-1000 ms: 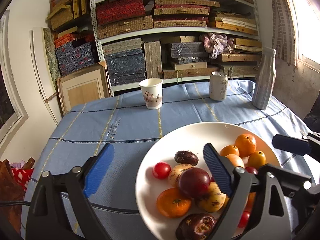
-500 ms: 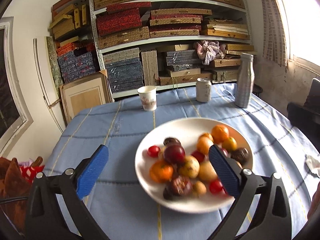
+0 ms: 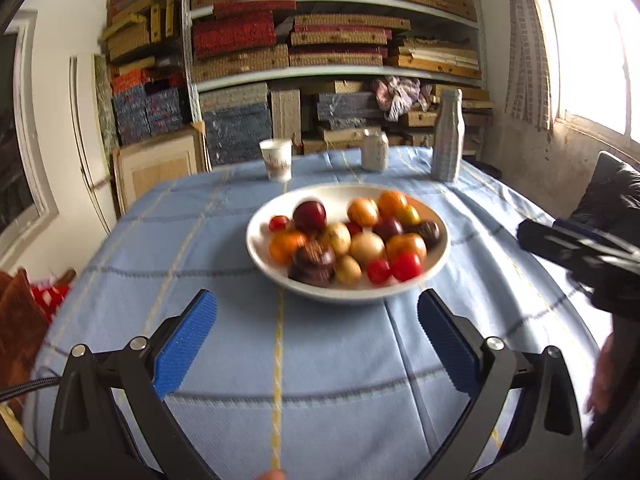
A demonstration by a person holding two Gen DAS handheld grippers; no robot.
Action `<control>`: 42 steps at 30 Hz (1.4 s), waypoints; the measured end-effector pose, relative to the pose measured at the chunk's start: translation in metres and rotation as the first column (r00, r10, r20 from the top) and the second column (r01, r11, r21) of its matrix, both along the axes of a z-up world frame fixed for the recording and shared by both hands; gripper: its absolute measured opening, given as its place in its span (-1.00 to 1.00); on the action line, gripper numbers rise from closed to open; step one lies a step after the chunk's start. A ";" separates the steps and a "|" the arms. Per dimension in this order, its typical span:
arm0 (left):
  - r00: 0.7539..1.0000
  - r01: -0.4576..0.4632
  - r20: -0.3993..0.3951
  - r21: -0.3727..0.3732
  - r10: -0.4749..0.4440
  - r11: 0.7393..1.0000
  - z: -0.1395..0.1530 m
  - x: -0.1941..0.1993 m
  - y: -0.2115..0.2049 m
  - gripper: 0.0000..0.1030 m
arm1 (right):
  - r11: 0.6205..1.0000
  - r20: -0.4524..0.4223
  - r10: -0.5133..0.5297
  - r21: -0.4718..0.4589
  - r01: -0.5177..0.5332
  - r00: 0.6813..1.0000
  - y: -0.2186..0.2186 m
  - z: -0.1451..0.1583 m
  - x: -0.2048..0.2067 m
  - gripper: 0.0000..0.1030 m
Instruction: Organize fruits
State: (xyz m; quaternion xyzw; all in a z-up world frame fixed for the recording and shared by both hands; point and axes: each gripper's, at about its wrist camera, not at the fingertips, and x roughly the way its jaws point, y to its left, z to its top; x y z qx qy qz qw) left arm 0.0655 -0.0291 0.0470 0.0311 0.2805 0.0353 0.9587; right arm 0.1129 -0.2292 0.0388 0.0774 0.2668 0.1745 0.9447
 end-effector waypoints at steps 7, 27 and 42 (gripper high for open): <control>0.997 0.029 -0.069 -0.054 -0.032 0.998 -0.010 -0.004 0.000 0.91 | 0.995 -0.136 0.076 -0.046 -0.083 0.988 0.017 -0.021 0.008 0.93; 0.918 -0.132 -0.394 -0.178 0.053 0.975 -0.064 0.030 0.044 0.92 | 0.981 -0.406 0.050 -0.149 -0.120 0.913 0.050 -0.061 0.006 0.93; 0.904 -0.120 -0.419 -0.069 0.080 0.990 -0.066 0.036 0.029 0.92 | 0.962 -0.374 -0.033 -0.262 -0.072 0.927 0.060 -0.055 0.013 0.93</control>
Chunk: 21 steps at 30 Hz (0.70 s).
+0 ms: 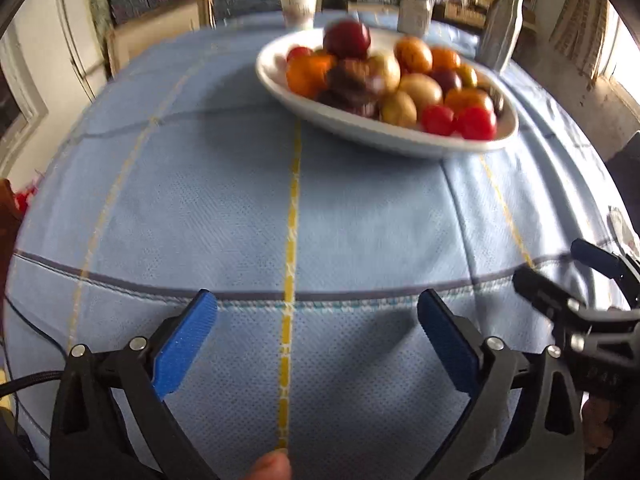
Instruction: Organize fruits
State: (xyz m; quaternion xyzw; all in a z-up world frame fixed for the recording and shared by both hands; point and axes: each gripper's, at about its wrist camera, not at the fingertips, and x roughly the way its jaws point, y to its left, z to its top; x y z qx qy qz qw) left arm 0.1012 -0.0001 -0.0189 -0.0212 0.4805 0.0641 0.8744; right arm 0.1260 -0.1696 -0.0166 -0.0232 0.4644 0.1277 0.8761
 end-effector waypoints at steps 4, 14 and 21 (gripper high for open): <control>0.984 0.033 0.177 0.003 -0.033 0.999 0.030 -0.015 -0.002 0.92 | 0.999 0.148 -0.014 0.034 0.009 0.989 -0.002 0.027 -0.007 0.93; 0.971 0.050 0.231 0.024 -0.054 0.998 0.040 -0.024 -0.004 0.92 | 1.000 0.277 0.007 -0.012 -0.003 0.961 0.003 0.036 -0.018 0.93; 0.969 0.039 0.242 0.040 -0.048 0.998 0.037 -0.026 -0.006 0.92 | 1.000 0.260 0.011 -0.015 -0.007 0.965 0.001 0.033 -0.013 0.93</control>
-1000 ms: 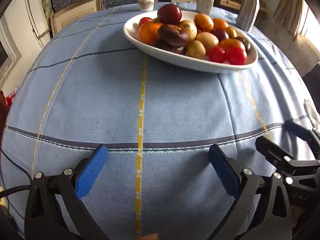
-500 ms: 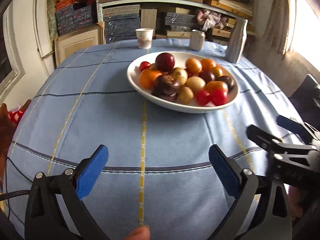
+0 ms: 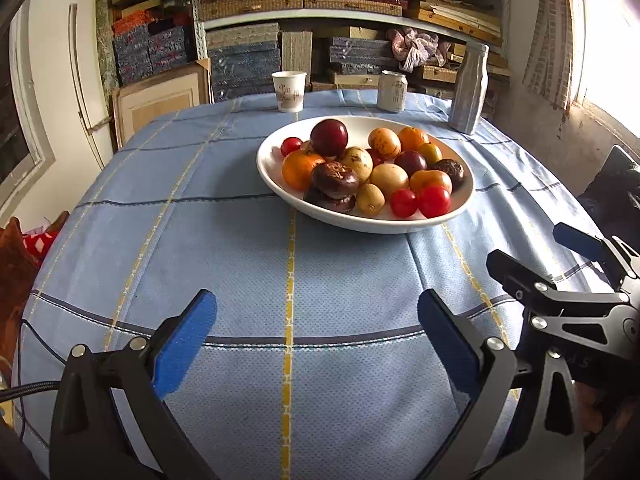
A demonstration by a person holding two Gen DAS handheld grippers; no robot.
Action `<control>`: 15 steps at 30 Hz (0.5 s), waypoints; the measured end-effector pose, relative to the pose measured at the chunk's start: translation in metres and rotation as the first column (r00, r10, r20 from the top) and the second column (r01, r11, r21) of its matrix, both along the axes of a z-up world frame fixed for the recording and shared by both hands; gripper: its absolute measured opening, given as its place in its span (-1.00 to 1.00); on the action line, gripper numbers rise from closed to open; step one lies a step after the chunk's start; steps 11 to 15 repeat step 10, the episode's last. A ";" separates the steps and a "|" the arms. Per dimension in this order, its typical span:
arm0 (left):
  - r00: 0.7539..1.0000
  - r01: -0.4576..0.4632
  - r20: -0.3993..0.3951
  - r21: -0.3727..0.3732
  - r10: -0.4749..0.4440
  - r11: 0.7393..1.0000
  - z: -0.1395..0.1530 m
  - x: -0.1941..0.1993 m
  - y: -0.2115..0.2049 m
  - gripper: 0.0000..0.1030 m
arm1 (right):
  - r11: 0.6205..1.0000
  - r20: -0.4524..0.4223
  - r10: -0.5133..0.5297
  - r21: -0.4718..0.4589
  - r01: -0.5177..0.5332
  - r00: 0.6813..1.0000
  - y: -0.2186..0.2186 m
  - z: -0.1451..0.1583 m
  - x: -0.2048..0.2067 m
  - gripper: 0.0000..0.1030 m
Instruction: Organize fruits
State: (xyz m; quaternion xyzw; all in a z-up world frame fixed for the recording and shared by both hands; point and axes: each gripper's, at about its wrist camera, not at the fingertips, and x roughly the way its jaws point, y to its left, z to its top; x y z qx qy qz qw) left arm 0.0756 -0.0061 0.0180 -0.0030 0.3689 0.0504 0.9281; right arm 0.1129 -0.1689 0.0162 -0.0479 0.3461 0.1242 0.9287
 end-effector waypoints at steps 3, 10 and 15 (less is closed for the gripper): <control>1.000 0.009 0.005 0.000 -0.009 1.000 0.001 -0.001 -0.001 0.92 | 1.000 0.000 0.000 0.002 0.000 1.000 0.001 0.000 -0.001 0.93; 1.000 -0.004 -0.006 -0.008 0.004 1.000 0.000 -0.001 0.000 0.92 | 1.000 0.012 -0.005 0.004 0.005 1.000 0.002 0.000 -0.004 0.93; 1.000 -0.004 -0.006 -0.008 0.004 1.000 0.000 -0.001 0.000 0.92 | 1.000 0.012 -0.005 0.004 0.005 1.000 0.002 0.000 -0.004 0.93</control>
